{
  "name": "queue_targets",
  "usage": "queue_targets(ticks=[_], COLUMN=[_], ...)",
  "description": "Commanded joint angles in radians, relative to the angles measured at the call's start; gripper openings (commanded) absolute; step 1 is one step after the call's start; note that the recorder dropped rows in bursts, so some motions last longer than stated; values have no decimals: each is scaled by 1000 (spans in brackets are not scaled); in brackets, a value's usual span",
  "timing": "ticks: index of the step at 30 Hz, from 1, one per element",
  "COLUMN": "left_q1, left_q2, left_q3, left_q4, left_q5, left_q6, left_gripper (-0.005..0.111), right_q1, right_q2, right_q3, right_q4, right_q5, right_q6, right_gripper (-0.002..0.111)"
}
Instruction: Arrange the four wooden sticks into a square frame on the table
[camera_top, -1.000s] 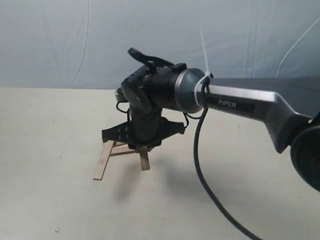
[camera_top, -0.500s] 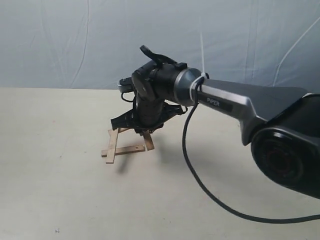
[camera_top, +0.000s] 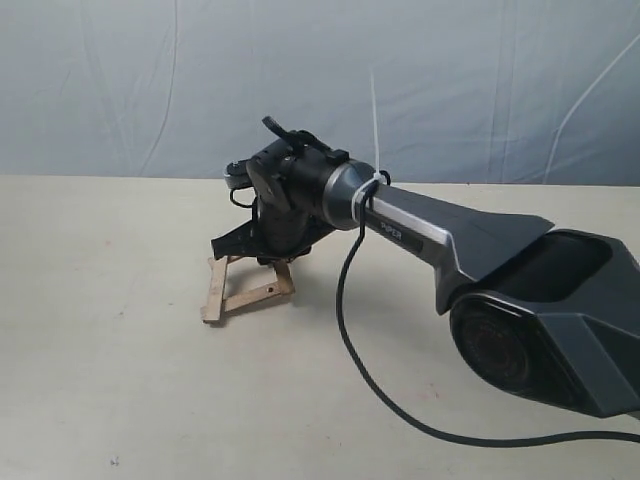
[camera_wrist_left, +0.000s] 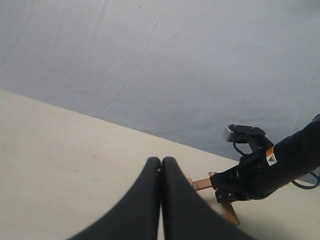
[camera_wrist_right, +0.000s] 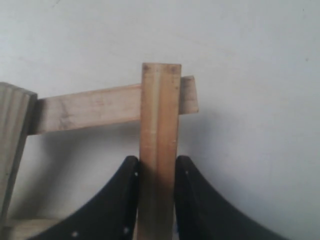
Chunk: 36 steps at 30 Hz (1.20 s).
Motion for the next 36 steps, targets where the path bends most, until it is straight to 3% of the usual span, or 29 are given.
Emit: queue_targets(ticks=[1, 10, 18, 28, 31, 33, 36], left_q1=[2, 2, 2, -28, -84, -122, -132], left_q2=[-4, -4, -4, 38, 156, 307, 596], left_q3=[3, 3, 3, 3, 3, 3, -112], left_q4=[-7, -5, -5, 13, 175, 382, 533], left_q5=[-9, -6, -6, -24, -123, -237, -292], left_q6=[-8, -8, -8, -38, -173, -318, -387], left_gripper=[0, 0, 0, 0, 0, 0, 0], right_q1=[-4, -6, -136, -150, -150, -150, -150], right_q2=[0, 27, -14, -14, -14, -14, -14], right_q3=[-13, -16, -19, -19, -19, -19, -19], right_q4=[6, 50, 191, 188, 188, 188, 193], right_q5=[-18, -11, 261, 261, 261, 261, 261], right_q6=[-4, 8, -108, -189, -193, -197, -205], right_gripper=[-1, -1, -1, -1, -1, -1, -1])
